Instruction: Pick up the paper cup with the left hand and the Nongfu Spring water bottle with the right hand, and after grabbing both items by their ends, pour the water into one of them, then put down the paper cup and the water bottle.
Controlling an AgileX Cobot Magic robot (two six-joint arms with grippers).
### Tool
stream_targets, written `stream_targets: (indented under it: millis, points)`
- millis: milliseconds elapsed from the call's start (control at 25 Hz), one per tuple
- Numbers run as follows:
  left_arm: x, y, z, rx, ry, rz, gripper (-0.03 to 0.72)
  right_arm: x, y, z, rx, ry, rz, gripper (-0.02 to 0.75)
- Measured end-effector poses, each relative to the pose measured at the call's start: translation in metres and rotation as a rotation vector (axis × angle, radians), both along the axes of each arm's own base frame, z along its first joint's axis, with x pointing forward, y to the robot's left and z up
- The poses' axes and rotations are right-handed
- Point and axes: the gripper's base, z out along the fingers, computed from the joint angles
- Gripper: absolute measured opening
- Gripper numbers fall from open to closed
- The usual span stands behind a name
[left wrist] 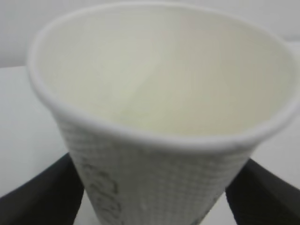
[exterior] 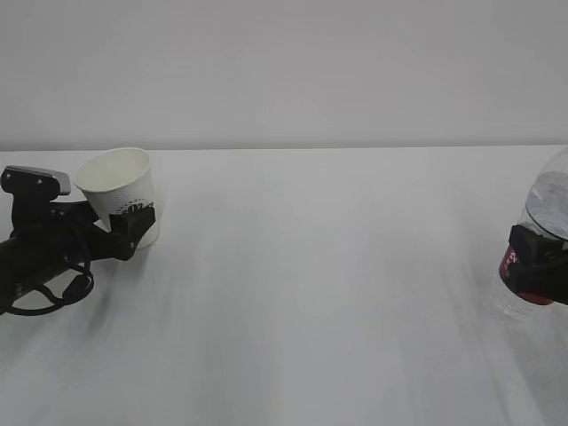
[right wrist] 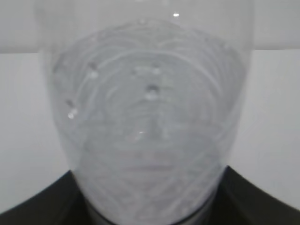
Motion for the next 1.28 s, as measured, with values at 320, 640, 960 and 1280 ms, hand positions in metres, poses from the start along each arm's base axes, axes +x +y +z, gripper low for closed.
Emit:
stream_targets:
  millis: [320,640,960,1280]
  points:
    - [0.006,-0.001,-0.012,0.002,0.018,-0.001,0.692,0.0,0.0,0.0,0.0,0.0,0.0,0.421]
    - [0.005,-0.001,-0.014,0.002,0.021,-0.004,0.692,0.0,0.0,0.0,0.0,0.0,0.0,0.421]
    - [0.005,-0.001,-0.014,0.002,0.021,-0.004,0.689,0.0,0.0,0.0,0.0,0.0,0.0,0.421]
    - [0.015,-0.003,-0.008,-0.001,-0.014,-0.005,0.684,0.0,0.0,0.0,0.0,0.0,0.0,0.421]
